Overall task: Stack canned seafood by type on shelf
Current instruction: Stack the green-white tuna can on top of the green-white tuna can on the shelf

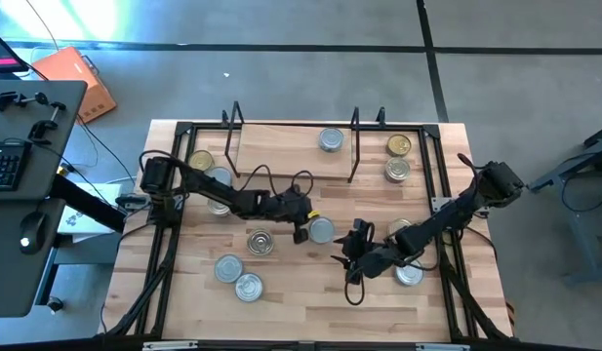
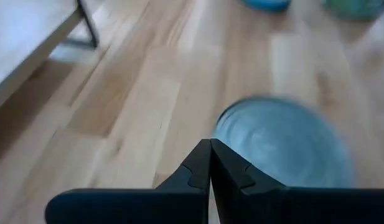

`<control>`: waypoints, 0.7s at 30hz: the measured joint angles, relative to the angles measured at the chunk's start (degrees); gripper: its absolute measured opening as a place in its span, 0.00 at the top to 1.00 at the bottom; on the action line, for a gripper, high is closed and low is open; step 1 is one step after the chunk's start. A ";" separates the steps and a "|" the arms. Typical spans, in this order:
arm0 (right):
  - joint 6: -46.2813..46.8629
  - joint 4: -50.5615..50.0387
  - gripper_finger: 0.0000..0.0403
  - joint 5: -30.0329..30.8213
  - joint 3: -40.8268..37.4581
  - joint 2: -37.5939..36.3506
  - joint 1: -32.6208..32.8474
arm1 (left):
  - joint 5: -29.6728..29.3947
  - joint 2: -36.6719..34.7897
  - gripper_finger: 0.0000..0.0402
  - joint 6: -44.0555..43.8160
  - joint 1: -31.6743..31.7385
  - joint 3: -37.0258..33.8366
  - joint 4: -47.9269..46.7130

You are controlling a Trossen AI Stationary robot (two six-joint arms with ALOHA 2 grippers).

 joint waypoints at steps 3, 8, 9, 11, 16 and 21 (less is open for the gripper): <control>-0.20 0.08 0.51 0.00 0.00 0.00 0.00 | 2.95 0.21 1.00 -0.10 -0.06 0.39 -0.67; -0.58 0.52 0.51 -0.72 0.00 0.00 0.00 | -0.42 1.77 1.00 -0.03 0.53 0.50 -2.26; -1.47 0.62 0.51 -1.85 0.00 0.00 -0.01 | -0.75 2.05 1.00 0.25 0.74 0.60 -2.14; -3.52 1.48 0.51 -3.64 0.00 0.02 -0.01 | -0.71 2.29 1.00 0.86 0.99 0.61 -2.19; -8.18 3.35 0.51 -4.31 0.00 0.28 0.04 | -0.20 2.36 1.00 2.12 1.08 0.61 -2.55; -11.08 5.62 0.51 -4.32 0.00 2.76 0.04 | 0.08 1.80 1.00 2.83 0.93 0.48 -2.19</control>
